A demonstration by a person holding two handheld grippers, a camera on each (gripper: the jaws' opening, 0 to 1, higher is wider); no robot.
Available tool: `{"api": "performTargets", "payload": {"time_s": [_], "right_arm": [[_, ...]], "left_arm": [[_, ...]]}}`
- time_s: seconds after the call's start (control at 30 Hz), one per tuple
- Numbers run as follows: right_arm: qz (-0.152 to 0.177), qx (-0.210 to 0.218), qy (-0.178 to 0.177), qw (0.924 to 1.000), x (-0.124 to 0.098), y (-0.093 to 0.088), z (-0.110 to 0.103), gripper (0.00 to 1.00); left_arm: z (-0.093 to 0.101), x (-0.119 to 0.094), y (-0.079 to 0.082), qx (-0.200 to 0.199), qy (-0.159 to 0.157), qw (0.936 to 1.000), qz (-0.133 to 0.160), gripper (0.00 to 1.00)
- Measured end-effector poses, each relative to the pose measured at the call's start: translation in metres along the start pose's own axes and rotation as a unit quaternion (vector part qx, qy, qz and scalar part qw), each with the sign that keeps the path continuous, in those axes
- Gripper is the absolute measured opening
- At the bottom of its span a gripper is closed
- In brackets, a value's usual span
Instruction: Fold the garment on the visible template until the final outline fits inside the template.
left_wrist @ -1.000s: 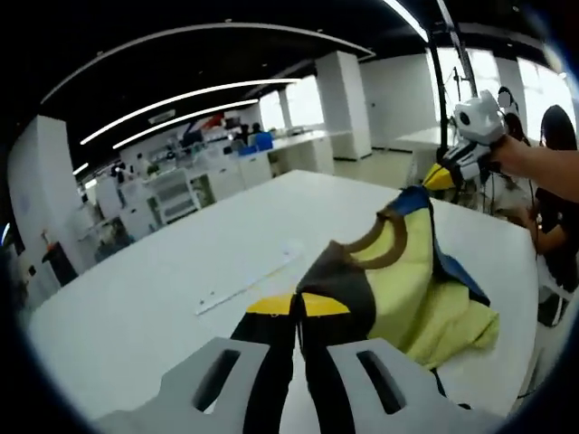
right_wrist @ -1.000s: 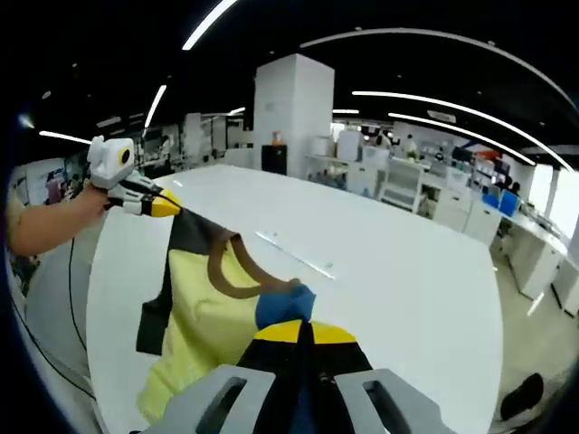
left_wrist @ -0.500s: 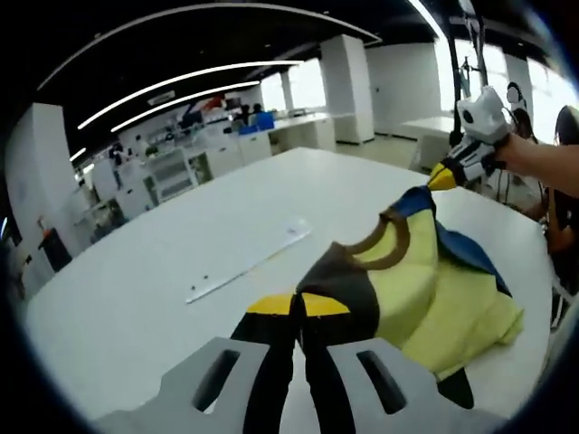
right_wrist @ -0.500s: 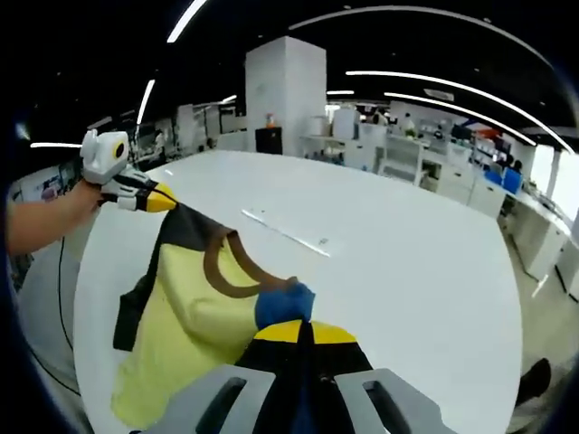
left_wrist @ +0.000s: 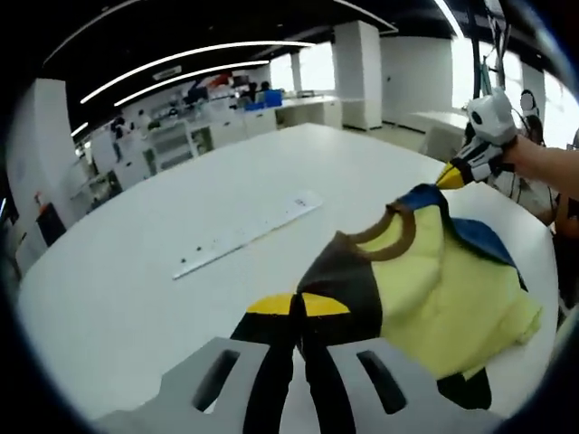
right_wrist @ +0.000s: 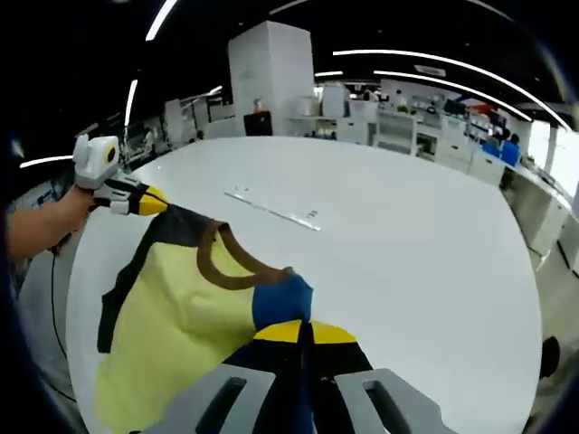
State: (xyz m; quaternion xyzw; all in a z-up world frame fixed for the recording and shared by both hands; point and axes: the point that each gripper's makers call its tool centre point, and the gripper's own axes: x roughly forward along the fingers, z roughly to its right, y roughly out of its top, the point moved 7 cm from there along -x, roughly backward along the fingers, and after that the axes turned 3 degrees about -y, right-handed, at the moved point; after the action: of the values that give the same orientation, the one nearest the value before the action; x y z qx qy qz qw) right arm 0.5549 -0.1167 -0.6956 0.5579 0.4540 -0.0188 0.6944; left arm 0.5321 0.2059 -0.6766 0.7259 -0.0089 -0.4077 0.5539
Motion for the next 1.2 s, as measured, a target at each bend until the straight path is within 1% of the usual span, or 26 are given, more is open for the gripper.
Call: {"api": "performTargets", "payload": {"time_s": [0.1, 0.17, 0.2, 0.3, 0.33, 0.37, 0.57, 0.67, 0.73, 0.83, 0.9, 0.93, 0.97, 1.03, 1.07, 1.1, 1.13, 1.2], "right_arm": [[-0.005, 0.002, 0.0, 1.0, 0.005, -0.003, 0.0, 0.0], [-0.008, 0.003, 0.001, 1.0, 0.008, -0.004, 0.0, 0.0], [-0.011, 0.001, 0.0, 0.9999, 0.011, -0.005, 0.0, 0.0], [-0.02, -0.001, -0.001, 0.9998, 0.015, -0.008, 0.002, 0.0], [-0.022, 0.001, -0.002, 0.9998, 0.016, -0.01, 0.003, 0.0], [-0.023, 0.009, -0.004, 0.9997, 0.017, -0.011, 0.004, 0.0], [-0.031, 0.019, -0.008, 0.9993, 0.024, -0.014, 0.006, 0.0], [-0.035, 0.022, -0.011, 0.9991, 0.028, -0.014, 0.006, 0.0], [-0.042, 0.014, -0.014, 0.9989, 0.029, -0.015, 0.005, 0.0], [-0.048, 0.013, -0.015, 0.9986, 0.031, -0.017, 0.005, 0.0], [-0.048, 0.008, -0.019, 0.9986, 0.03, -0.016, 0.005, 0.0], [-0.041, 0.005, -0.026, 0.9988, 0.029, -0.015, 0.005, 0.0], [-0.028, 0.001, -0.034, 0.999, 0.028, -0.011, 0.006, 0.0], [-0.007, 0.012, -0.035, 0.9993, 0.024, -0.007, 0.004, 0.0], [0.001, 0.022, -0.032, 0.9992, 0.023, -0.005, 0.003, 0.02], [0.003, 0.026, -0.033, 0.9991, 0.022, -0.004, 0.003, 0.06], [0.008, 0.028, -0.036, 0.9989, 0.021, -0.003, 0.003, 0.11], [0.016, 0.03, -0.037, 0.9987, 0.019, -0.002, 0.0, 0.19]], "left_arm": [[0.001, 0.007, -0.004, -0.004, -0.006, 0.9999, -0.008, 0.0], [0.001, 0.011, -0.01, 0.003, -0.007, 0.9996, -0.028, 0.0], [0.001, 0.014, -0.012, 0.002, -0.009, 0.9994, -0.033, 0.0], [0.001, 0.019, -0.02, -0.003, -0.01, 0.9986, -0.051, 0.0], [0.001, 0.021, -0.023, -0.011, -0.012, 0.9984, -0.055, 0.0], [0.001, 0.022, -0.024, -0.013, -0.012, 0.9983, -0.056, 0.0], [-0.002, 0.026, -0.024, -0.014, -0.004, 0.998, -0.061, 0.0], [-0.004, 0.028, -0.029, -0.019, 0.001, 0.9973, -0.071, 0.0], [-0.005, 0.029, -0.032, -0.021, 0.004, 0.9967, -0.079, 0.0], [-0.007, 0.027, -0.033, -0.023, 0.01, 0.9965, -0.08, 0.0], [-0.006, 0.027, -0.03, -0.031, 0.007, 0.9968, -0.074, 0.0], [-0.005, 0.027, -0.029, -0.032, 0.007, 0.9969, -0.072, 0.0], [-0.004, 0.026, -0.027, -0.037, 0.002, 0.9971, -0.067, 0.0], [-0.003, 0.024, -0.023, -0.039, -0.001, 0.9977, -0.056, 0.0], [-0.002, 0.022, -0.021, -0.038, -0.001, 0.998, -0.051, 0.03], [-0.002, 0.021, -0.02, -0.04, 0.0, 0.998, -0.048, 0.08], [-0.002, 0.02, -0.018, -0.041, 0.002, 0.9983, -0.043, 0.12], [-0.002, 0.017, -0.016, -0.043, 0.004, 0.9984, -0.035, 0.19]]}}
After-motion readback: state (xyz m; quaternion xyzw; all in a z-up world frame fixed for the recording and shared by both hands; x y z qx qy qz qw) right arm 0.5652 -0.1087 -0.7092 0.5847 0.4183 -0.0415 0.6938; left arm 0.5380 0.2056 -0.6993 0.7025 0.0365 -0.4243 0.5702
